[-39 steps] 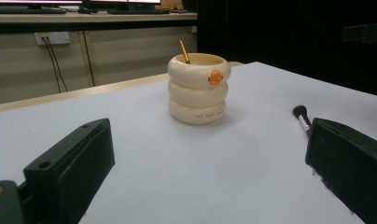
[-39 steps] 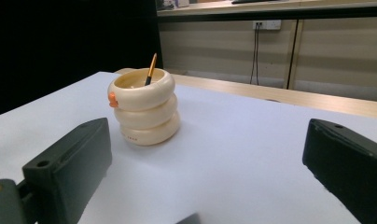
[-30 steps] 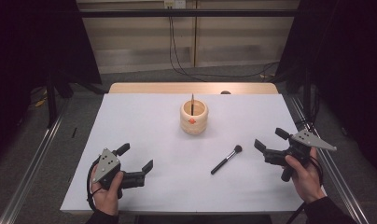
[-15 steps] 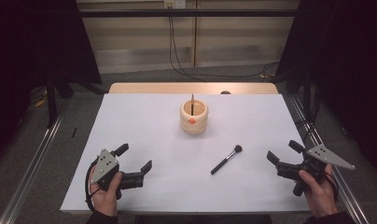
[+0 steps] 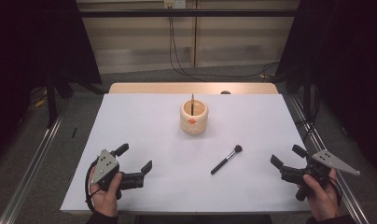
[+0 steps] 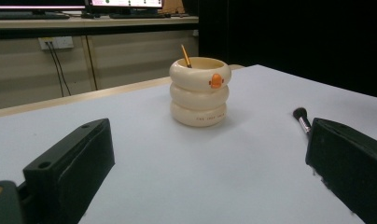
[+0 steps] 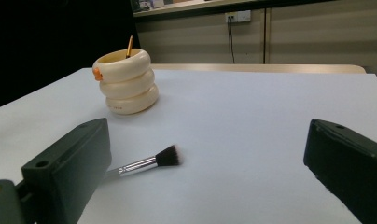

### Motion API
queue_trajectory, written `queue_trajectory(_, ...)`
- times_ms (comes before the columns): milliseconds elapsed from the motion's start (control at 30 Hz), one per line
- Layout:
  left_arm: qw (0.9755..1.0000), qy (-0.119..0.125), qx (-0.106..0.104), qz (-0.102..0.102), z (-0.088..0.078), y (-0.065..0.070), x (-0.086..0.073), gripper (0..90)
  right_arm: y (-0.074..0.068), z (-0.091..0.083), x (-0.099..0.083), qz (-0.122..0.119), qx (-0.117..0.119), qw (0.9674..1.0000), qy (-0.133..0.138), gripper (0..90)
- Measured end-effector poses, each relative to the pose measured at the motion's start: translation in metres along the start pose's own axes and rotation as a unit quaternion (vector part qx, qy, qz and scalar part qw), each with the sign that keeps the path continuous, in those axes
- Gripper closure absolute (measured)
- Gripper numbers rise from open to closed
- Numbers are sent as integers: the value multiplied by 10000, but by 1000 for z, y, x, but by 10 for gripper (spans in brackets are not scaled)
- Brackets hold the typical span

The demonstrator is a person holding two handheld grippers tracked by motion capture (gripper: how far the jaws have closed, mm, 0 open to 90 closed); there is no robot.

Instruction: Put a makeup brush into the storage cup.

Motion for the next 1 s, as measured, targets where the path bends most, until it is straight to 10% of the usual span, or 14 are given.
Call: queue_trajectory(1000,10000,-1,11,18,0,0,0,9,-16,19,17,-409,463,9980,-107,50)
Point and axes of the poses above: each handheld gripper's, and its own axes: z roughly forward along the jaws, x roughly out of its top, y roughly to its right, the point moved 1 cm from there along z, roughly forward along the jaws, and after that the axes turned 15 degrees about -x, right-handed, at the moved point
